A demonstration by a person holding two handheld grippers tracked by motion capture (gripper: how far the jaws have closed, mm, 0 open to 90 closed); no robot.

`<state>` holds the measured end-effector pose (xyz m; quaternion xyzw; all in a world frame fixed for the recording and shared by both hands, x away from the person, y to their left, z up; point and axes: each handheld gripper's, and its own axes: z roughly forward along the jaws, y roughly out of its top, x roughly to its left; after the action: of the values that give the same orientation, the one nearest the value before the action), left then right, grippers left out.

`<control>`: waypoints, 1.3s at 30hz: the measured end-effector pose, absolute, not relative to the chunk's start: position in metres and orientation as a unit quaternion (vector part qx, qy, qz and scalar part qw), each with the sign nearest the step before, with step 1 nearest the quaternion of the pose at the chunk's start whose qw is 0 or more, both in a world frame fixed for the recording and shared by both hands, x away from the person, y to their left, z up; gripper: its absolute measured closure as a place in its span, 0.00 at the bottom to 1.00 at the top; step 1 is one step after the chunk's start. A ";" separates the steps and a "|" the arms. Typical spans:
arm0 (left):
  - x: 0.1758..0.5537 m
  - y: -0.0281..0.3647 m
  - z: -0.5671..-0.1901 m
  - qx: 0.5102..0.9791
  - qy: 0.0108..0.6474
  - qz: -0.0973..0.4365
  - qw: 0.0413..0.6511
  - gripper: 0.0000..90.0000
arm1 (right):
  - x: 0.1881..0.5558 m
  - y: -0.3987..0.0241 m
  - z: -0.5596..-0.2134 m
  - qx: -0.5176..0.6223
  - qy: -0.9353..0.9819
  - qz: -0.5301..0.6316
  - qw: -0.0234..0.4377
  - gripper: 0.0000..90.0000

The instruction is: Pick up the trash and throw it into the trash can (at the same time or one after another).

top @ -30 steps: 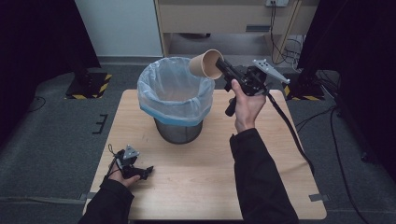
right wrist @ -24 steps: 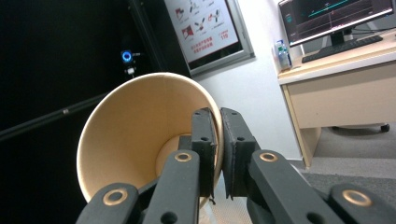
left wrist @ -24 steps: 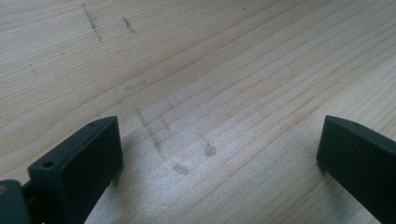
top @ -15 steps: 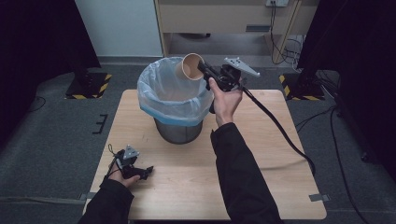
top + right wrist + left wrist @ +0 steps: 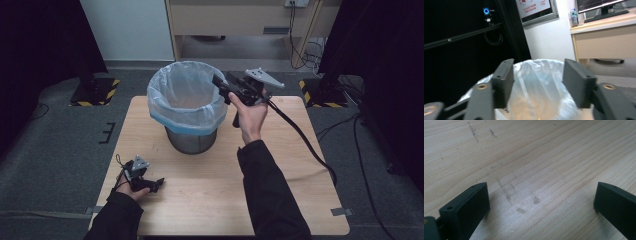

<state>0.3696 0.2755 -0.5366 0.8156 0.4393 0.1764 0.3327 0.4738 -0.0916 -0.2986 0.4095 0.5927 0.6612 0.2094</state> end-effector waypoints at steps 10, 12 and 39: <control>0.370 0.276 -0.536 0.816 0.439 0.176 0.332 0.00 | 0.431 -0.141 -0.345 0.406 0.643 0.615 0.210 0.32; 0.370 0.276 -0.536 0.816 0.439 0.176 0.332 0.00 | 0.423 -0.149 -0.359 0.410 0.652 0.603 0.209 0.31; 0.369 0.276 -0.536 0.816 0.440 0.176 0.332 0.00 | 0.376 -0.262 -0.499 0.505 0.758 0.370 0.182 0.21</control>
<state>0.3690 0.2755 -0.5364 0.8156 0.4400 0.1759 0.3322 0.3763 -0.2623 -0.4988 0.5049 0.7583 0.3701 0.1821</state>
